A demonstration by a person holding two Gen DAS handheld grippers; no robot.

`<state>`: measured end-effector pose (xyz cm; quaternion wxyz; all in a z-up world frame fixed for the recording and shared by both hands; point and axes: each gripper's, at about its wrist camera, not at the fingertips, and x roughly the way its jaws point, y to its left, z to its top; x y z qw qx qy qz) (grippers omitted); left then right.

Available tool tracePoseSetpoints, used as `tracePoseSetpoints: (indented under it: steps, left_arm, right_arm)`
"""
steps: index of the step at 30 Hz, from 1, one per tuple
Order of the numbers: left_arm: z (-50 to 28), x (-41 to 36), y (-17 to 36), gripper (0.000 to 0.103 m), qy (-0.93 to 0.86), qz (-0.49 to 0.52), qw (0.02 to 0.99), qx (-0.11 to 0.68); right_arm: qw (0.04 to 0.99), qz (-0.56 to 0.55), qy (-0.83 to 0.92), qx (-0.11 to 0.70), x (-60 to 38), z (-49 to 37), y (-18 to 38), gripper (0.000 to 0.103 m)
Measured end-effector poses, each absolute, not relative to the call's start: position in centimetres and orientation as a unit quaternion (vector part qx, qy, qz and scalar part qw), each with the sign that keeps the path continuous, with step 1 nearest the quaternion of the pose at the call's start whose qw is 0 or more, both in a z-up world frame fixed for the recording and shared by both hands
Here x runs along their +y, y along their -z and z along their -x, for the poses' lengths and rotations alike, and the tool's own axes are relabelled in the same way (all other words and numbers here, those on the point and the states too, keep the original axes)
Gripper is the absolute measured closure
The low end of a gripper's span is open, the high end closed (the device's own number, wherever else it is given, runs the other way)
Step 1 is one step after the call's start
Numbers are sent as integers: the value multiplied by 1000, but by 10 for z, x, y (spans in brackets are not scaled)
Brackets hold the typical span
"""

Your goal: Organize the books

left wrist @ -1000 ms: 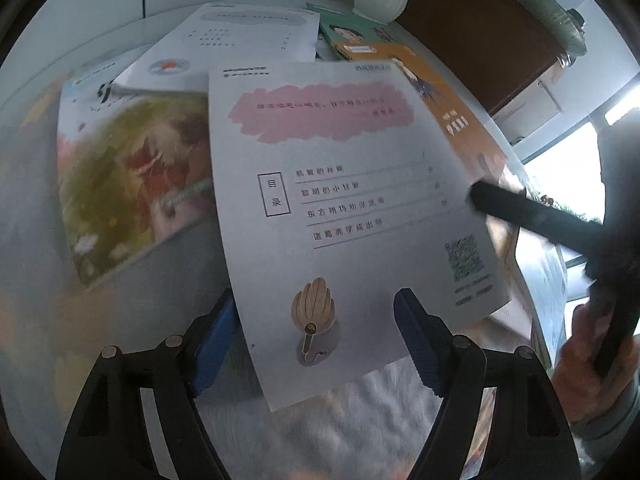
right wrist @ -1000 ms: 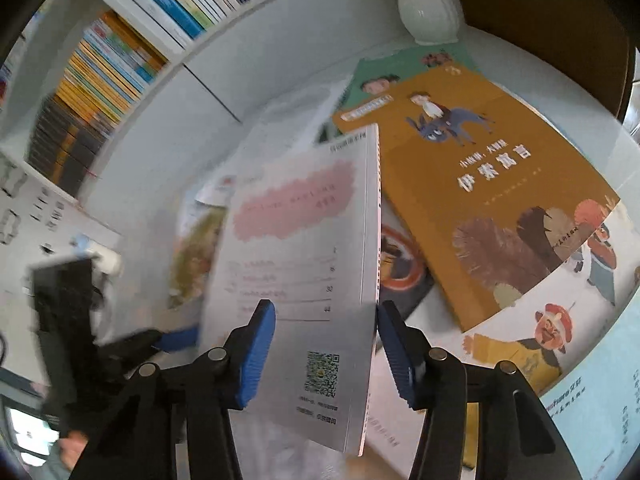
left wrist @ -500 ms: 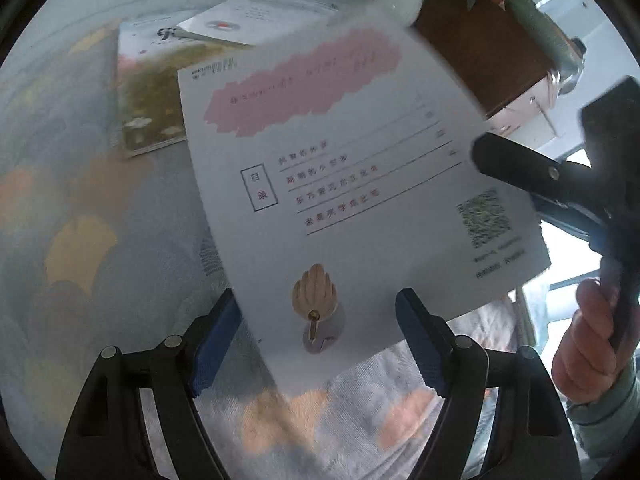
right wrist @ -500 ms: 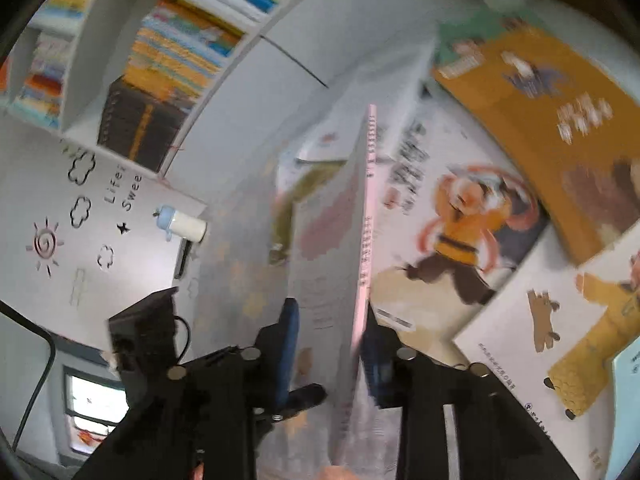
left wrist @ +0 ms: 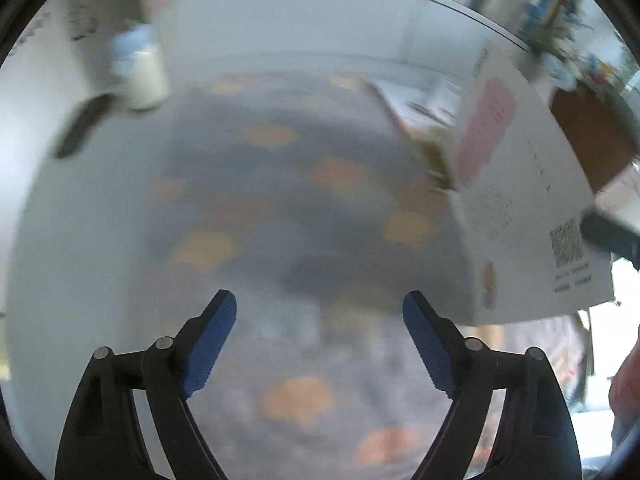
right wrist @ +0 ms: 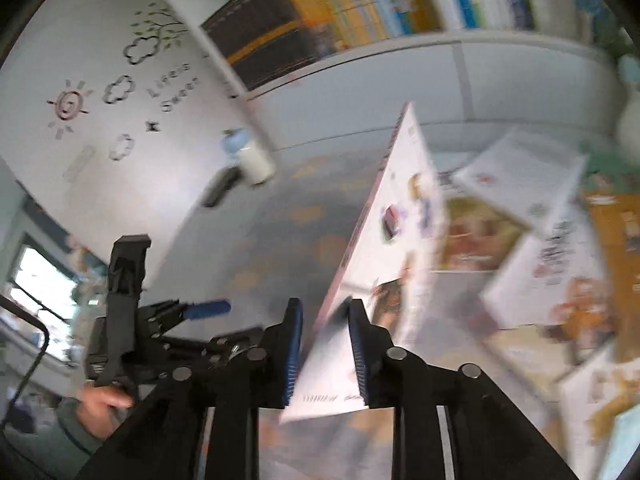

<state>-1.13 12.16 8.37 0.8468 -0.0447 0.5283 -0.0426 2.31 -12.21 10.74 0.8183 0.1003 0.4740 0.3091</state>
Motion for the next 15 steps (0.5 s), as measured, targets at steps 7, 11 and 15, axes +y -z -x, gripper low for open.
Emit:
tracePoseSetpoints:
  steps: [7, 11, 15]
  left_arm:
    - [8, 153, -83, 16, 40, 84, 844, 528]
    - [-10, 137, -64, 16, 79, 84, 834, 540]
    - [-25, 115, -40, 17, 136, 110, 813, 556]
  right_arm:
    - [799, -67, -329, 499, -76, -3, -81, 59]
    - [804, -69, -280, 520, -89, -10, -52, 55]
    - [824, -71, -188, 530, -113, -25, -24, 55]
